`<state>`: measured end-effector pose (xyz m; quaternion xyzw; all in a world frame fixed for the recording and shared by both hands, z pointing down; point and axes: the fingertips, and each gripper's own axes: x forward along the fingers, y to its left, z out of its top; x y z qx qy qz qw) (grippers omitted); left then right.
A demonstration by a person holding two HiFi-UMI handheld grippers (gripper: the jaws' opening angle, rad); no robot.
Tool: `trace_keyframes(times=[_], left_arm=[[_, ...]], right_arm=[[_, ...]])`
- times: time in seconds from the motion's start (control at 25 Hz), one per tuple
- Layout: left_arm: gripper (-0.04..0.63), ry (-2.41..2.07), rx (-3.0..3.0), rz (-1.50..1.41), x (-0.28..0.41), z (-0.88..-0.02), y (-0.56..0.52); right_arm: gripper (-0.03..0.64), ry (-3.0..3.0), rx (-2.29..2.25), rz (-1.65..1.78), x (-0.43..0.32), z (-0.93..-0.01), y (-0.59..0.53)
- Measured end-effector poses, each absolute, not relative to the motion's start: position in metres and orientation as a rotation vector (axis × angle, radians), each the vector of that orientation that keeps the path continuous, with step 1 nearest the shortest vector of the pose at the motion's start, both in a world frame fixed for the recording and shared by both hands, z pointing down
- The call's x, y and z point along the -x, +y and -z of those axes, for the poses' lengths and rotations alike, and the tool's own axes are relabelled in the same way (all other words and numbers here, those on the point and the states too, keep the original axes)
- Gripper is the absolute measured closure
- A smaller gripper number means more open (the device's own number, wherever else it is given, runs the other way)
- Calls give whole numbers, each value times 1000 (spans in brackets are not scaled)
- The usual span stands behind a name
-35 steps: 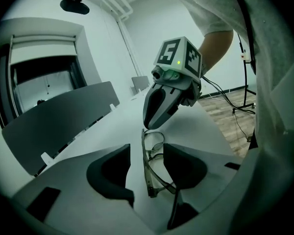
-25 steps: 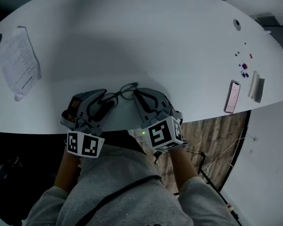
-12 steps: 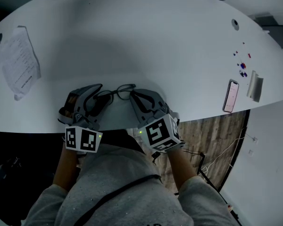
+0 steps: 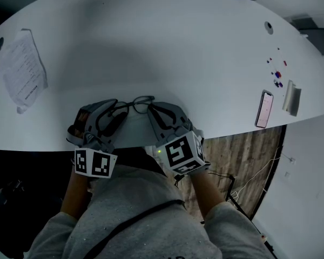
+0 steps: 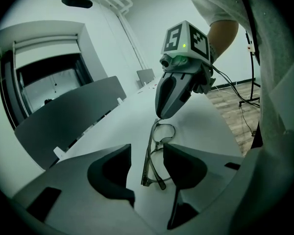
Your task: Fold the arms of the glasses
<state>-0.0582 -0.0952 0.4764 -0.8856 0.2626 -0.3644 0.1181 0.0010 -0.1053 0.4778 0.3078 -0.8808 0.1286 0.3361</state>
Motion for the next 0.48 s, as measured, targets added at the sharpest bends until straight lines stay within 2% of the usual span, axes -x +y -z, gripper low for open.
trace_keyframes(times=[0.48], left_arm=[[376, 950, 2611, 1059, 83, -467, -95]], right_arm=[[586, -2305, -824, -315, 3, -472, -100]])
